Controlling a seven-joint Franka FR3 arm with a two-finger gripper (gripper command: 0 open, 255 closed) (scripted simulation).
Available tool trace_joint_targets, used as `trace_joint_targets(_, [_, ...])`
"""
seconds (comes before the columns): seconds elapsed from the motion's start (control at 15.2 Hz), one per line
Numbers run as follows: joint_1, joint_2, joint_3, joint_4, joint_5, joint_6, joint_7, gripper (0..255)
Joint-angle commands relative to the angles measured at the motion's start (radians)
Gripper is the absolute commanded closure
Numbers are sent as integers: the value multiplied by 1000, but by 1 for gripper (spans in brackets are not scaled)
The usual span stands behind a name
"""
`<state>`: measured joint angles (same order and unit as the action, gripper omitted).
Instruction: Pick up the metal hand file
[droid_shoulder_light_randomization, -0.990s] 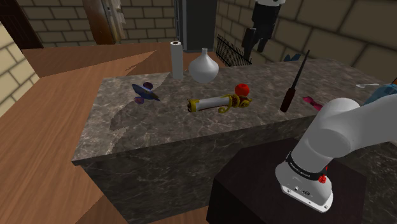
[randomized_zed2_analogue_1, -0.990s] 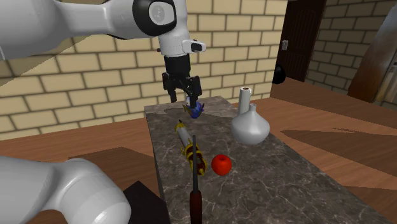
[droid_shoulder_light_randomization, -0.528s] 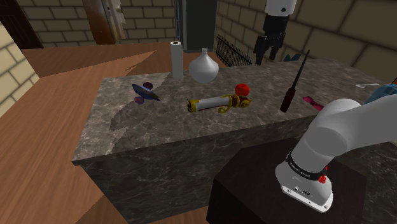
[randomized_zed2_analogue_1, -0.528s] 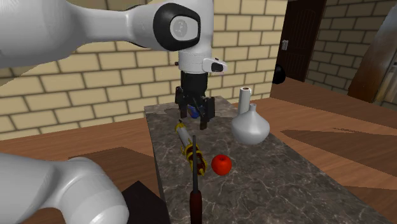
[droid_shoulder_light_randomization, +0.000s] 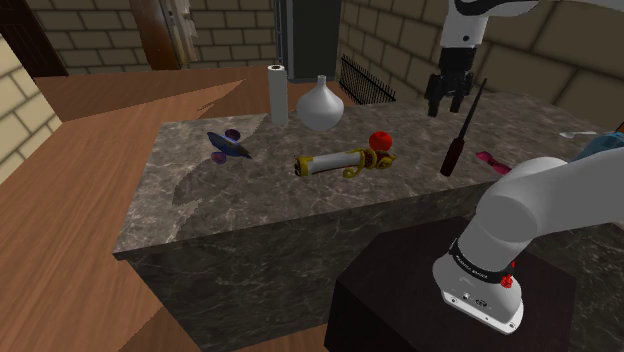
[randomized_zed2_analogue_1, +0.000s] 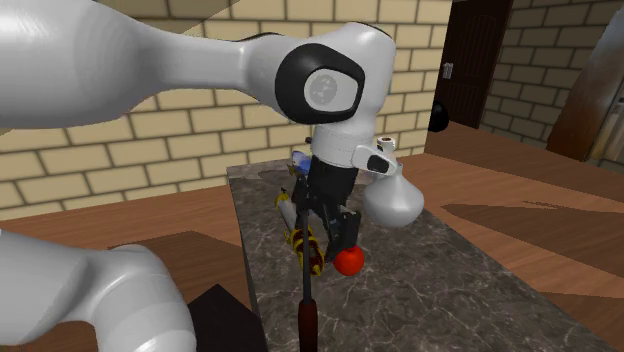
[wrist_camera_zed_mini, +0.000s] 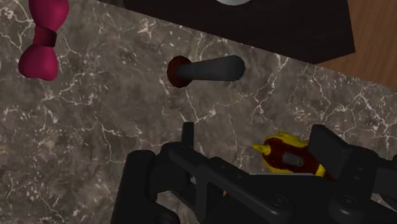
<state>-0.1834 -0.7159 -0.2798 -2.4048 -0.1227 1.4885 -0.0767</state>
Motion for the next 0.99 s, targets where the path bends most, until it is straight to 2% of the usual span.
trace_joint_targets(0.0, [-26,18,-42,-14,-17,-9,-15,0])
trace_joint_targets(0.26, [-73,48,-113,-31,-54,-30,-44,0])
trace_joint_targets(0.73, [-78,60,-135,-123,-70,75,-47,0])
trace_joint_targets(0.86, [-78,60,-135,-123,-70,75,-47,0])
trace_joint_targets(0.92, [-77,59,-134,-124,-69,74,-45,255])
